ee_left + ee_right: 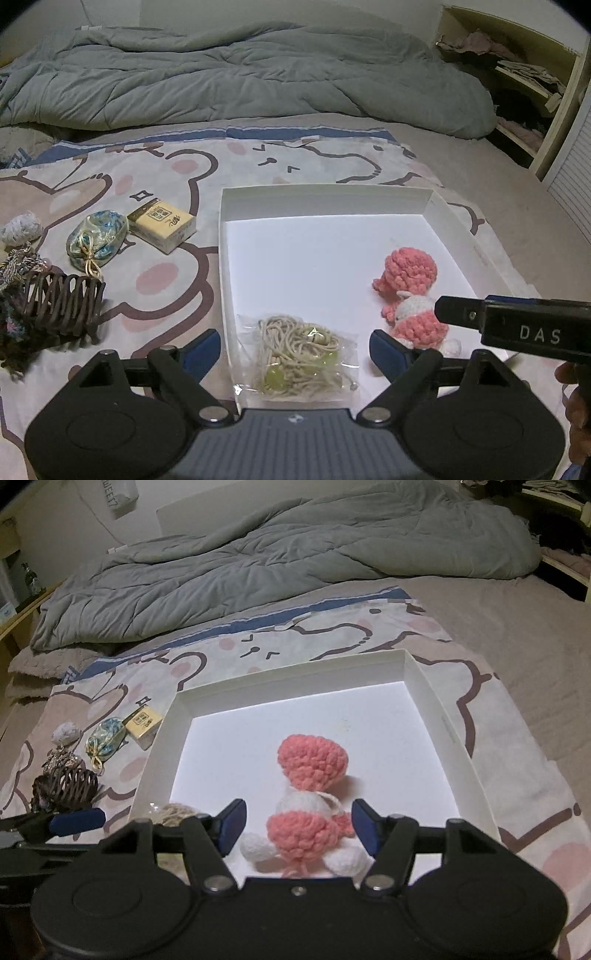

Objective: Organize objects
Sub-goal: 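Carry the bag and the doll into the white tray with both grippers, then open both grippers to release the bag and doll, then withdraw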

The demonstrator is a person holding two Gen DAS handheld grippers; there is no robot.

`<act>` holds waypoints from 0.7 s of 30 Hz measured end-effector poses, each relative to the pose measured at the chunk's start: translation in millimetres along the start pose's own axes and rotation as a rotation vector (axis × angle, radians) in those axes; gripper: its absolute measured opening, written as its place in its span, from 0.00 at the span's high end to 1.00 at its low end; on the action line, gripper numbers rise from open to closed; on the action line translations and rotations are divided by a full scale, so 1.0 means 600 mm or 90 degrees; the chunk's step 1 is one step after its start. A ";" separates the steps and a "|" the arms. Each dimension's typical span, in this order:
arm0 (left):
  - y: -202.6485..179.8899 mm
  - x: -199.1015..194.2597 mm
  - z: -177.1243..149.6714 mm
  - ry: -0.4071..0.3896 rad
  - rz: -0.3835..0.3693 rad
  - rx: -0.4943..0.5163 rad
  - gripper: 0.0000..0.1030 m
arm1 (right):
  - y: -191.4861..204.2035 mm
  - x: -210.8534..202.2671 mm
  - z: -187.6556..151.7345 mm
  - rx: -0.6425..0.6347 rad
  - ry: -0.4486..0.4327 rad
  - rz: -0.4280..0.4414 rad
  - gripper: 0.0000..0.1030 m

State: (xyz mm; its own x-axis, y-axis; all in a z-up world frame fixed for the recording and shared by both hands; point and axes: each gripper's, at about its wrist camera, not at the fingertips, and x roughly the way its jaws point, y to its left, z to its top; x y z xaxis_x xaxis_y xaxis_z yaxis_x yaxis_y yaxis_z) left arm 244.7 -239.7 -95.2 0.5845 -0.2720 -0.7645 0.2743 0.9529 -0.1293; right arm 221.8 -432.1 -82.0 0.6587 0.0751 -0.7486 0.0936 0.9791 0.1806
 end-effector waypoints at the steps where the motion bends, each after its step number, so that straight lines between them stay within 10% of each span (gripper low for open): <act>1: 0.000 -0.002 0.000 0.000 0.000 0.001 0.15 | 0.001 -0.002 -0.001 -0.002 -0.001 -0.001 0.38; 21: 0.006 -0.061 -0.010 -0.001 0.003 0.025 0.13 | -0.009 -0.069 -0.028 -0.003 -0.032 -0.025 0.38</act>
State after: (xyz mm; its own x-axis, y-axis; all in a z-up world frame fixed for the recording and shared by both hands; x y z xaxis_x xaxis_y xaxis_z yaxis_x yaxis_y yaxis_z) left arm 219.6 -225.3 -71.5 0.5870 -0.2673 -0.7642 0.3005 0.9484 -0.1009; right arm 181.3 -437.5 -62.6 0.6911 0.0267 -0.7223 0.1167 0.9821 0.1480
